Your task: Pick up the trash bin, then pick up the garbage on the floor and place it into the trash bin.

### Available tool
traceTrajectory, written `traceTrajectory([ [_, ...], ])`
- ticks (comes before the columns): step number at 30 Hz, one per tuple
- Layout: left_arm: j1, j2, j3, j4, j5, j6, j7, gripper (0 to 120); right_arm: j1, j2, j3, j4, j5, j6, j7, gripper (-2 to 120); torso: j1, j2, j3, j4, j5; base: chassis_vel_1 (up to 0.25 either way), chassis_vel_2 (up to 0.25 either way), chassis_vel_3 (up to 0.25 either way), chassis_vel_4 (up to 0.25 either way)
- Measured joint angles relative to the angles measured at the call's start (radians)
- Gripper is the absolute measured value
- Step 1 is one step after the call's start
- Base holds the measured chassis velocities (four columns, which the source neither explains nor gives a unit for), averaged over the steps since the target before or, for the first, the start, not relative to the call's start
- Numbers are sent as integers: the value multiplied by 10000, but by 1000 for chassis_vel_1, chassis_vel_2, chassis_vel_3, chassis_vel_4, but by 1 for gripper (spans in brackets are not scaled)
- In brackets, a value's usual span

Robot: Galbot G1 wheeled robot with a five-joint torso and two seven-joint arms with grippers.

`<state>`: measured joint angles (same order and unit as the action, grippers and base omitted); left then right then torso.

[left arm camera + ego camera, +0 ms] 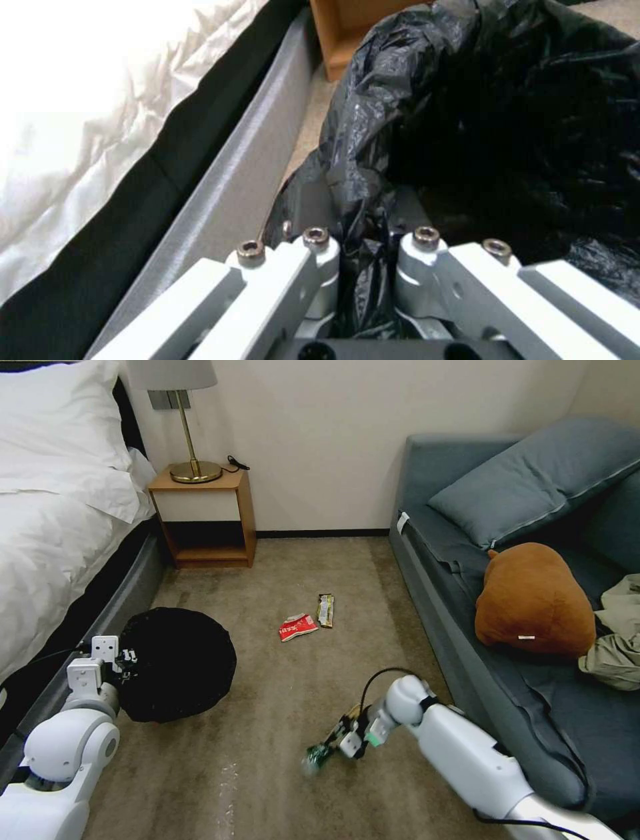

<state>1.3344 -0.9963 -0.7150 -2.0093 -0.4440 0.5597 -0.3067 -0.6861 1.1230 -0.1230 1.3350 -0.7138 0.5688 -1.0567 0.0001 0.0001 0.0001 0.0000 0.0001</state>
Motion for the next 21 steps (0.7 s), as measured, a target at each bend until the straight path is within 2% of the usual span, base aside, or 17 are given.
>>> traceTrajectory([
  [2, 12, -13, 13, 29, 15, -22, 6, 5, 6, -254, 117, 296, 227, -101, -31, 11, 0, 0, -1, -1, 1, 0, 0, 0, 0],
  [4, 101, -103, 99, 78, 133, -130, 75, 5, 47, -858, 428, 1061, 964, -454, -59, 11, -1, 0, 0, -2, 0, 0, 0, 0, 0],
  [8, 187, -191, 198, 70, 226, -208, 162, 5, 149, -1158, 719, 1510, 1410, -674, -67, 11, 0, 0, -1, -1, 0, 0, 0, 0, 0],
  [11, 203, -288, 439, -52, 326, -226, 218, 5, 468, -1447, 1188, 1994, 1922, -1009, -4, 11, 0, 0, -1, 0, 1, 0, 0, 0, 0],
  [16, 86, -316, 690, -127, 424, -203, 219, 5, 1083, -1505, 1261, 2232, 2308, -1476, 127, 11, 0, 0, 0, 0, 2, 0, 0, 0, 0],
  [21, -99, -381, 988, -161, 555, -110, 215, 5, 2192, -1440, 750, 2194, 3017, -1998, 241, 11, 0, -1, 0, 0, -1, 0, 0, 0, 0],
])
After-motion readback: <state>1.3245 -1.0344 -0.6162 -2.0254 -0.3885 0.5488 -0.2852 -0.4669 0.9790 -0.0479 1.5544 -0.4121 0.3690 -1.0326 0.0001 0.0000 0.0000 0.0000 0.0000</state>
